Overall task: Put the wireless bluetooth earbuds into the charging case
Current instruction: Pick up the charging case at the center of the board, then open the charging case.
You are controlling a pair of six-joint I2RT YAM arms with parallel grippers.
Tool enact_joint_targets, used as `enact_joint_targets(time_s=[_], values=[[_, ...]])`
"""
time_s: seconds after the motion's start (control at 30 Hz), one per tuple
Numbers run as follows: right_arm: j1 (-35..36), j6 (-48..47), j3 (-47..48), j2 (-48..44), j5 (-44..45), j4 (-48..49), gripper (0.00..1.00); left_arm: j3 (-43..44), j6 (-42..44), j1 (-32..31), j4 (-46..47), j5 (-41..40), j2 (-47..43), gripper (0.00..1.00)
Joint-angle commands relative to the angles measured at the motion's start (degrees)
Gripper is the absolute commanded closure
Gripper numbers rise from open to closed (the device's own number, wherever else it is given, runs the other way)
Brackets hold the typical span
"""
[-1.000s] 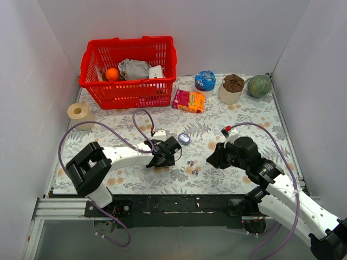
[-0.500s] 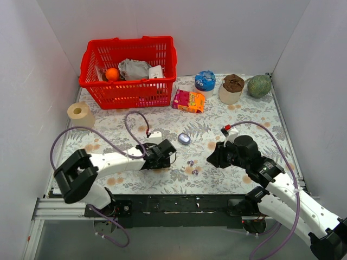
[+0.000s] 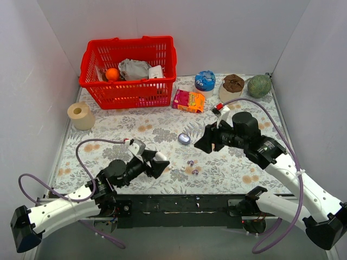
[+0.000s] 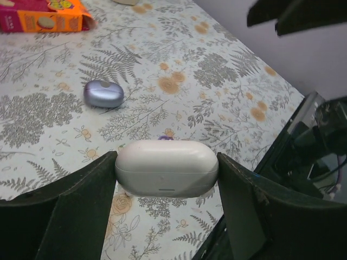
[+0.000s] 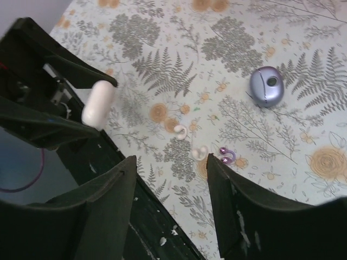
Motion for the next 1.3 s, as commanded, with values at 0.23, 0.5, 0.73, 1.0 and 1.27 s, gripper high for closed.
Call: enact_joint_targets(time_s=[0.23,0.5,0.73,1.0,1.27], values=[[6.97,1.38,10.6,8.61,-4.63,-1.76,0.15,-1.55,28.66,-0.8,14.2,14.37,1.59,1.0],[13.48,3.23,13.59,13.72,1.18,0.69,0.14,1.09,38.77,-2.47,14.72,12.35,6.27,1.0],[16.47,4.11,15.61,20.04,5.04,1.66,0.15,-0.14,39.13,-2.56,15.95,12.0,6.09,1.0],[18.49,4.63,15.97,22.86,7.25,2.45,0.18,-0.67,38.34,-2.64,17.01,12.26,5.65,1.0],[18.76,5.25,14.65,23.04,9.0,2.19,0.21,-0.05,38.34,-2.64,17.18,12.53,6.09,1.0]])
